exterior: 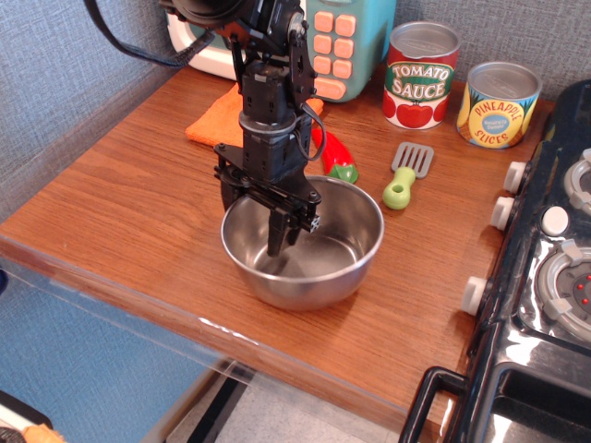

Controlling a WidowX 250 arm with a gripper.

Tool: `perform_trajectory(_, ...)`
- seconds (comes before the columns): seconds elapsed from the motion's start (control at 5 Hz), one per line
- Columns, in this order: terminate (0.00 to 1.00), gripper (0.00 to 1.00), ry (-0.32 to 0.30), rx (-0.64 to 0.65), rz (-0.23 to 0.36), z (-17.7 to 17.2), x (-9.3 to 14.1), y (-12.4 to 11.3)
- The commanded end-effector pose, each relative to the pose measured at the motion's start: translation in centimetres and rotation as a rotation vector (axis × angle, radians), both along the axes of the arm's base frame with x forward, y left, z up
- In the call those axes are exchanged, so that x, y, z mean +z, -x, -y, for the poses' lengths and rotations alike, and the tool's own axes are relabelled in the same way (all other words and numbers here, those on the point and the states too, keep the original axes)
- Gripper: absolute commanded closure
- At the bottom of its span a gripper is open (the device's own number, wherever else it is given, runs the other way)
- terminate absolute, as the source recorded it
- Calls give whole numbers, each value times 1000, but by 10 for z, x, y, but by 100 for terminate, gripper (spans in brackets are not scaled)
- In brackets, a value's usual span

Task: Place the bowl on the orange towel

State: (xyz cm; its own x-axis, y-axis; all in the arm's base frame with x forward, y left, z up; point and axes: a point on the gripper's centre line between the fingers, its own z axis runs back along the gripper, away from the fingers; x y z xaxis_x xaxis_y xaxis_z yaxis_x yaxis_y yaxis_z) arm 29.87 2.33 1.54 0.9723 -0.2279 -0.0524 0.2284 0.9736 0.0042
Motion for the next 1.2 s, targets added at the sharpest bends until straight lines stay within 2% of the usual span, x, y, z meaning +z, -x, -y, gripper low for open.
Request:
perform_trajectory(0.0,0,100,3,13,43,-4,5,-2)
perform_trajectory(0.6,0,100,33,-4,61,-3,14,0)
perform_trajectory(0.8,0,100,51,-40,71,0,26,-4)
perform_trajectory(1.0,0,100,92,-51,125,-2,51,-15)
